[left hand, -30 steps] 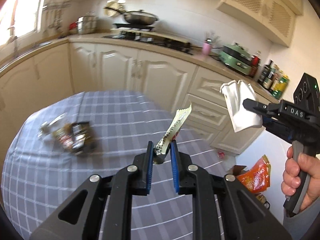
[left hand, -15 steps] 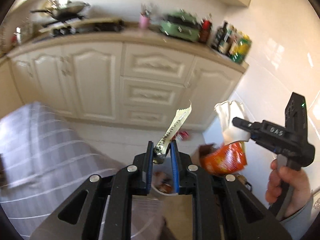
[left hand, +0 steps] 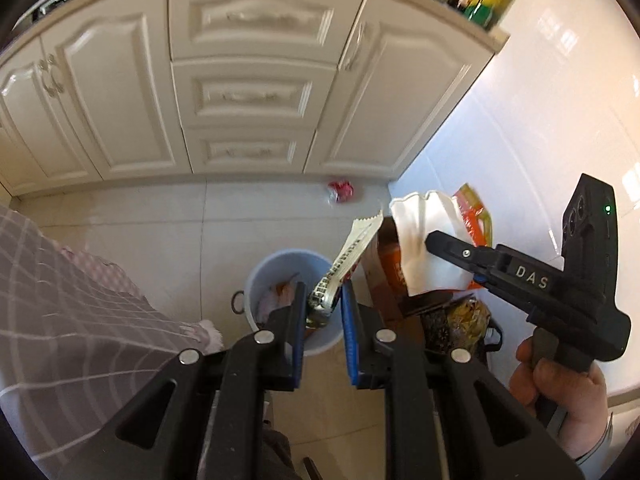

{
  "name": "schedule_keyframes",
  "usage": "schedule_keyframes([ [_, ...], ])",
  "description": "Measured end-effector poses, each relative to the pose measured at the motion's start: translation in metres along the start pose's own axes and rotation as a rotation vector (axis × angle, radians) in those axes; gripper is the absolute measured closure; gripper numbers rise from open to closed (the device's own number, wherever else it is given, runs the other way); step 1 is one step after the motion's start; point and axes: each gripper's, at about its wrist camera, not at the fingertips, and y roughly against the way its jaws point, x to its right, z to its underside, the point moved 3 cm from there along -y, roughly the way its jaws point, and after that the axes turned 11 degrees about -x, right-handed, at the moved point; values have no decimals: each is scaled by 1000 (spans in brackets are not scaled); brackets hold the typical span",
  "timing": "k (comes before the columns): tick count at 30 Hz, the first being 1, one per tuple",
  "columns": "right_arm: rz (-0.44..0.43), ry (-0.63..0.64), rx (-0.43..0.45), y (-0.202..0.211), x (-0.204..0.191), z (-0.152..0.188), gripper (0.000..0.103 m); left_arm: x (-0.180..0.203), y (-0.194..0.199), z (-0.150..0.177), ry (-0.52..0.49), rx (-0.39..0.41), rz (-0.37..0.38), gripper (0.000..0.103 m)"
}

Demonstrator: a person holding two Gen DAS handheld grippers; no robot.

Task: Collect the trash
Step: 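Carry cup and wrapper to the blue bin and open both tools over it, then move both tools back over the table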

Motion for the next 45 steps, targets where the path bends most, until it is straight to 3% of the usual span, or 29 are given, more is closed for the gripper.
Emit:
schedule_keyframes([
  [8,-17,-98,-52,-37,28,-18,70,1,-59,-27,10,-127,36,84],
  [9,-21,-118,-57,-40,34,-19,48,1,-64,-29,2,-146,57,67],
  [10,-19,-132,-53,-42,37,-20,37,1,-69,-31,0,-158,62,39],
  [12,-20,-146,-47,-44,42,-21,30,-6,-68,-33,27,-129,17,21],
  [13,-27,-154,-48,-45,43,-21,28,-10,-67,-34,40,-120,15,20],
  [15,-19,-168,-39,-43,47,-21,12,-16,-66,-35,61,-129,-3,17],
  [18,-8,-177,-24,-38,47,-18,6,-20,-55,-35,62,-101,-56,16],
  [26,25,-140,-3,-23,29,-12,6,-21,-17,-27,59,-30,-95,12],
  [45,17,14,92,40,-64,11,6,-24,83,11,52,132,-69,11],
])
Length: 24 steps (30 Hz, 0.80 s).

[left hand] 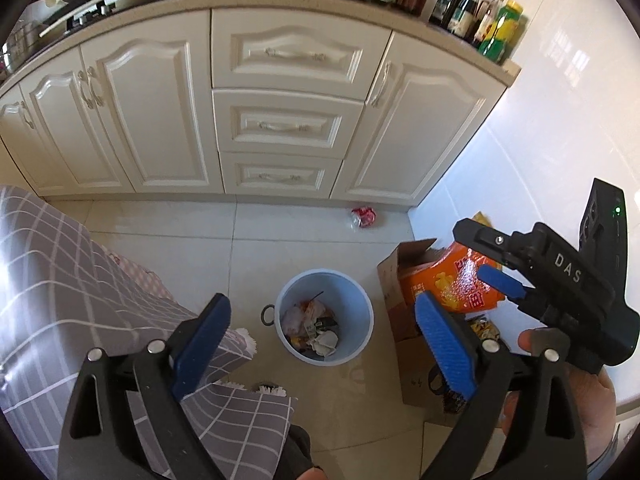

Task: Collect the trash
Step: 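Move both tools back over the table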

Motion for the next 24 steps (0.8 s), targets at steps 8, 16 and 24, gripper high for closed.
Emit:
schedule_keyframes([
  [8,-33,96,25,19,-57,19,6,-19,59,14,20,106,-15,11],
  [16,-90,216,36,31,-128,43,6,-53,118,35,41,213,-64,11],
  [24,-146,352,23,36,-199,73,6,-92,179,65,87,334,-135,11],
])
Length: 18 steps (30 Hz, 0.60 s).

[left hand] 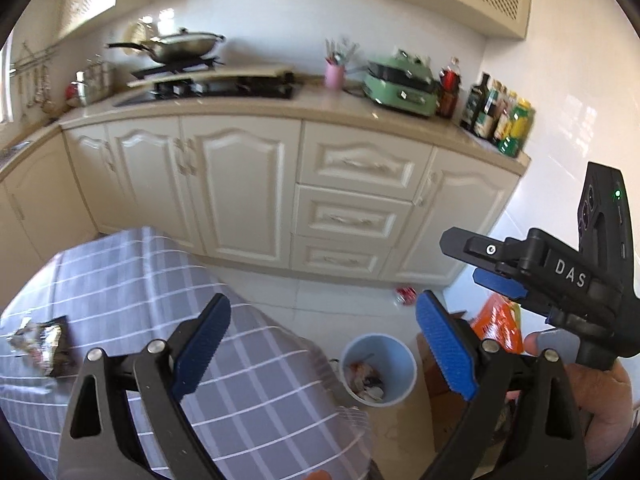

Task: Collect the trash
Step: 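Move both tools back over the table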

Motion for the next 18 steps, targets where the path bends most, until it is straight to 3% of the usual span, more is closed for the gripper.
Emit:
schedule_keyframes([
  [11,-66,171,-65,-36,-97,18,6,-83,68,25,90,113,-120,10],
  [18,-94,308,-147,-82,-167,44,6,-154,100,57,203,151,-200,10],
])
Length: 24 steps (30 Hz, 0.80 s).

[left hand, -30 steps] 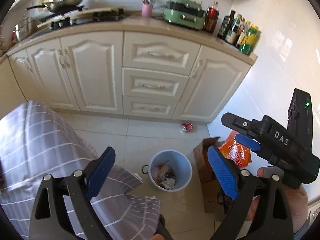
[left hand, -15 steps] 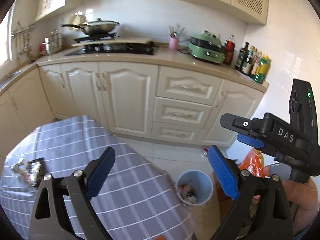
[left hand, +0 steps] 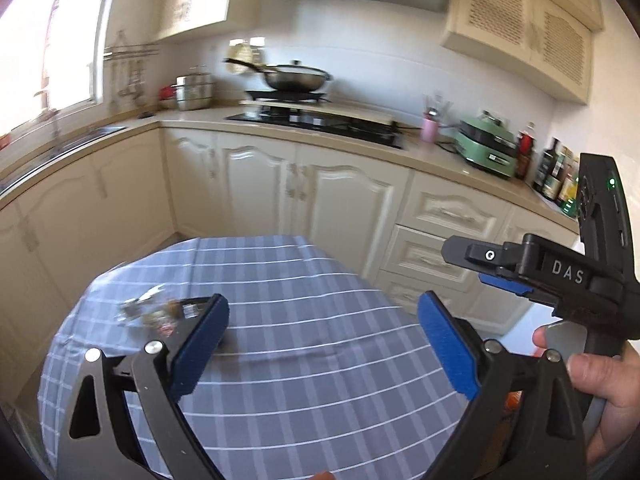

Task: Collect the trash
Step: 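Move both tools back over the table, then grasp the black snack bag with the right tool while the left tool grasps the beige wrapper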

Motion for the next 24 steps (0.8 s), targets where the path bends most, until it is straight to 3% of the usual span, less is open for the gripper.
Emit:
schedule_keyframes([
  [11,8,182,-207,-122,-85,11,6,-110,-7,34,108,-32,-171,10],
  [20,83,325,-362,-216,-123,24,6,-173,-27,62,236,-97,-221,10],
  [22,107,349,-382,-231,-128,26,12,-179,-30,66,256,-107,-224,10],
  [24,128,365,-396,-240,-128,30,42,-185,-35,70,267,-121,-227,10],
])
